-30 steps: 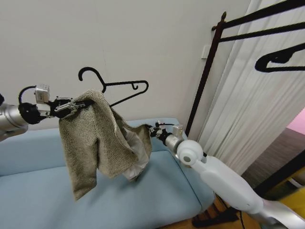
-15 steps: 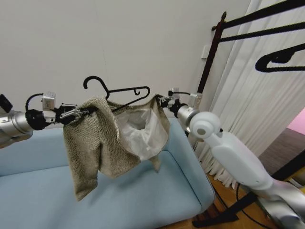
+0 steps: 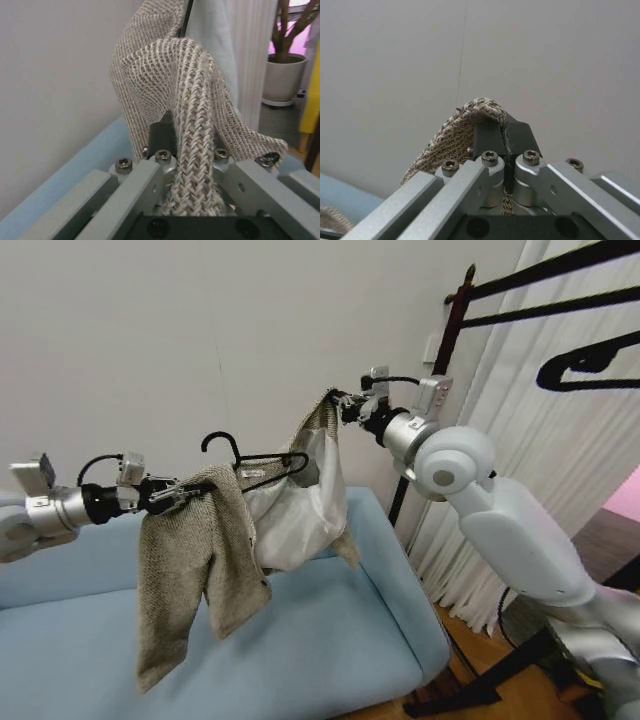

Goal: Pick up the clothes from the sofa and hang them on the clothes hanger.

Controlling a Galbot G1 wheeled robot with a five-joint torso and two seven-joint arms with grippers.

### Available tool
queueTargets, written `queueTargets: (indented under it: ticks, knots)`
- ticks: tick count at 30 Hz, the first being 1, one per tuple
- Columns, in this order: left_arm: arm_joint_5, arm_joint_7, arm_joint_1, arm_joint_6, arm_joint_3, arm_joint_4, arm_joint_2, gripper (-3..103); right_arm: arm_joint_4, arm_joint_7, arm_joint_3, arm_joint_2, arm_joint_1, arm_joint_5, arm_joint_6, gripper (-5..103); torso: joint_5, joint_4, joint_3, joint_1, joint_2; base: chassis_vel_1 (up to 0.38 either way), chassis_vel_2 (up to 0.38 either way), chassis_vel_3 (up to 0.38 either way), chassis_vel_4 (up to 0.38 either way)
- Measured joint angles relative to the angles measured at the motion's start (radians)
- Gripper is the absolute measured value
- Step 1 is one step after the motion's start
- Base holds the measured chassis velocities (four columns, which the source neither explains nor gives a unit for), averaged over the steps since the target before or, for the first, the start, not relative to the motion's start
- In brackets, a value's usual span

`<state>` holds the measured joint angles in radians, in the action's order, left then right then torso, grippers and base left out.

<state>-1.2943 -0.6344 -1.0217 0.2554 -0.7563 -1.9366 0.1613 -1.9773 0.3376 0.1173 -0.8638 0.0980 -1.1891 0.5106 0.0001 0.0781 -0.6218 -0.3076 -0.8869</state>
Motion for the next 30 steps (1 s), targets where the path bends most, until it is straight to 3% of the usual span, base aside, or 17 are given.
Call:
queueTargets:
  ticks: [1,3,5,8,12,22,30]
  knots:
    - [0.000,0.000,0.000,0.000,0.000,0.000,0.000,5,0.000,0.000,0.000,0.000,0.000,0.000,0.000,0,0.0000,0.0000,0.000,0.000,0.000,0.000,0.000,0.000,0.000]
    - [0.009,0.086,-0.002,0.020,0.005,-0.026,0.006,5,-0.023,-0.008,0.005,0.002,0.011,0.005,0.002,0,0.0000,-0.0001,0.000,0.000,0.000,0.000,0.000,0.000,0.000]
    - [0.010,0.105,-0.003,0.022,0.007,-0.031,0.008,5,-0.028,-0.008,0.009,0.003,0.013,0.006,0.002,0,0.0000,-0.0001,0.000,0.000,0.000,0.000,0.000,0.000,0.000]
    - [0.011,0.205,-0.006,0.031,0.011,-0.058,0.016,5,-0.056,-0.009,0.029,0.001,0.023,0.014,0.003,0,0.0000,-0.0003,0.000,0.000,0.000,0.000,0.000,0.000,0.000]
    - [0.011,0.276,-0.006,0.046,0.011,-0.083,0.023,5,-0.077,-0.009,0.050,-0.005,0.042,0.014,0.003,0,0.0000,-0.0001,0.000,0.000,0.000,0.000,0.000,0.000,0.000]
    - [0.012,0.344,-0.002,0.052,0.014,-0.125,0.043,5,-0.063,0.024,0.117,-0.064,0.176,-0.058,0.006,0,-0.0004,-0.0004,0.000,0.000,0.000,0.000,0.000,0.000,0.000]
    - [0.001,0.367,0.006,0.047,0.012,-0.136,0.066,5,-0.172,0.043,0.212,-0.010,0.111,-0.084,0.011,0,0.0002,0.0002,0.000,0.000,0.000,0.000,0.000,0.000,0.000]
